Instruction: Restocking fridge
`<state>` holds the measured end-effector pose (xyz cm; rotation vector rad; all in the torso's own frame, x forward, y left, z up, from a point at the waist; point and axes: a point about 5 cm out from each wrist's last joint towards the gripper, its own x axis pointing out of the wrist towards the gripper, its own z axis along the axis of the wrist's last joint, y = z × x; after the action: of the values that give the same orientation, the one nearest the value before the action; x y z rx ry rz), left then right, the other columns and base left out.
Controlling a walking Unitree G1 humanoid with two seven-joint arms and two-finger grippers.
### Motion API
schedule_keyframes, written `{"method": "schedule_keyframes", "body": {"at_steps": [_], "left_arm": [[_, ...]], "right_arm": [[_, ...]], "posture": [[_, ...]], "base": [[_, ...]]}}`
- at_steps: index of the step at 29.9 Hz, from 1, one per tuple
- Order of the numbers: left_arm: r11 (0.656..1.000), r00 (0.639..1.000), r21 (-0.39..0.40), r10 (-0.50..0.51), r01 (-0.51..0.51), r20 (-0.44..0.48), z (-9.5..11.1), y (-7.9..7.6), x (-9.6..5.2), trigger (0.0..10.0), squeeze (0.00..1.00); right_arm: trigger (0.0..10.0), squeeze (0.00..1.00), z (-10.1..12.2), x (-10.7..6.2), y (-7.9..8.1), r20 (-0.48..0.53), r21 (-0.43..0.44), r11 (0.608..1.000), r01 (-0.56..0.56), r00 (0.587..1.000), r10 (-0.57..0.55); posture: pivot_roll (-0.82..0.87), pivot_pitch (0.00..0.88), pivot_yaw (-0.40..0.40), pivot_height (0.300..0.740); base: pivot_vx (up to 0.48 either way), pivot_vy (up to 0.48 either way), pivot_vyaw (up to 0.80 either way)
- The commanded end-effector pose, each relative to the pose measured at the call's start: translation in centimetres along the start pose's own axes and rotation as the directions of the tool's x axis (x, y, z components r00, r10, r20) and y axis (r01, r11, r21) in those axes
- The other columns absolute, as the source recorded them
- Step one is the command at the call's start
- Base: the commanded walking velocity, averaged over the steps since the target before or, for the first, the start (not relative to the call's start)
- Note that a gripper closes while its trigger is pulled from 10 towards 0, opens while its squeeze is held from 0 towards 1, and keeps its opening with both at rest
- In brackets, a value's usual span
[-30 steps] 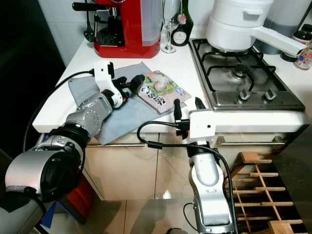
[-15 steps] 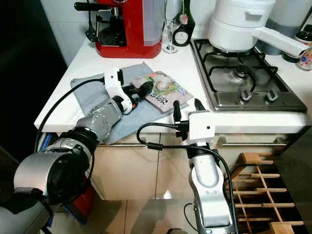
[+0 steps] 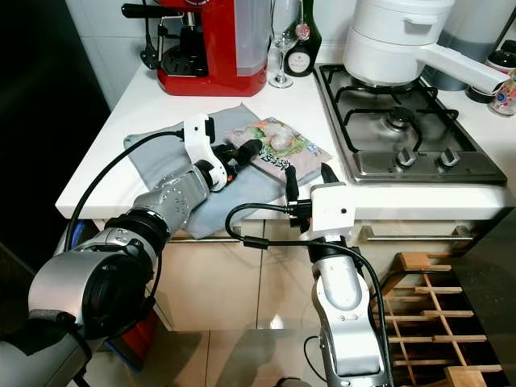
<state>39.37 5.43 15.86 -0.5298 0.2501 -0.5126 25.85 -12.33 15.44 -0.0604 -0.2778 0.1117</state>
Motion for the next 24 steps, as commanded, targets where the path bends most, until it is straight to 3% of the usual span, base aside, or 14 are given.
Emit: {"method": "schedule_keyframes", "body": {"at_steps": [1, 4, 7, 12, 15, 18, 24], "left_arm": [[0.999, 1.0, -0.04, -0.009, 0.009, 0.009, 0.2, 0.0, 0.0, 0.0, 0.0], [0.991, 0.999, -0.131, -0.028, 0.033, 0.044, 0.6, 0.1, -0.1, 0.0, 0.0], [0.991, 0.999, -0.132, -0.031, 0.037, 0.043, 0.6, 0.2, -0.1, 0.0, 0.0], [0.994, 0.999, -0.105, -0.037, 0.037, 0.006, 0.3, 0.2, -0.2, 0.0, 0.0], [1.0, 0.995, -0.011, 0.002, -0.004, -0.097, -0.8, 0.7, -0.4, 0.0, 0.0], [1.0, 0.995, -0.004, 0.022, -0.022, -0.102, -0.9, 1.0, -0.5, 0.0, 0.0], [0.991, 1.0, -0.131, 0.003, -0.004, -0.005, 0.5, 1.0, -0.5, 0.0, 0.0]], "right_arm": [[10.0, 0.0, 0.4, 0.0, 0.0, 0.01, 0.009, 1.0, -0.002, 1.0, 0.001], [10.0, 0.0, 0.4, 0.1, 0.0, 0.007, 0.009, 1.0, -0.002, 1.0, 0.002], [10.0, 0.0, 0.3, 0.1, 0.0, 0.006, 0.008, 1.0, -0.002, 1.0, 0.002], [10.0, 0.0, 0.3, 0.1, 0.0, 0.004, 0.008, 1.0, -0.003, 1.0, 0.003], [10.0, 0.0, 0.3, 0.0, 0.0, 0.001, 0.007, 1.0, -0.004, 1.0, 0.004], [10.0, 0.0, 0.2, 0.0, 0.0, 0.001, 0.007, 1.0, -0.005, 1.0, 0.005], [10.0, 0.0, 0.2, 0.2, 0.0, 0.001, 0.002, 1.0, -0.01, 1.0, 0.01]], "posture": [[-0.21, 0.0, 0.057, 0.74], [-0.21, 0.0, 0.056, 0.74], [-0.21, 0.0, 0.056, 0.74], [-0.21, 0.0, 0.055, 0.74], [-0.21, 0.0, 0.052, 0.74], [-0.2, 0.0, 0.051, 0.74], [-0.21, 0.0, 0.042, 0.74]], "base": [[0.0, 0.0, 0.0], [0.0, 0.0, 0.0], [0.0, 0.0, 0.0], [0.0, 0.0, 0.0], [0.0, 0.0, 0.0], [0.0, 0.0, 0.0], [0.0, 0.0, 0.0]]}}
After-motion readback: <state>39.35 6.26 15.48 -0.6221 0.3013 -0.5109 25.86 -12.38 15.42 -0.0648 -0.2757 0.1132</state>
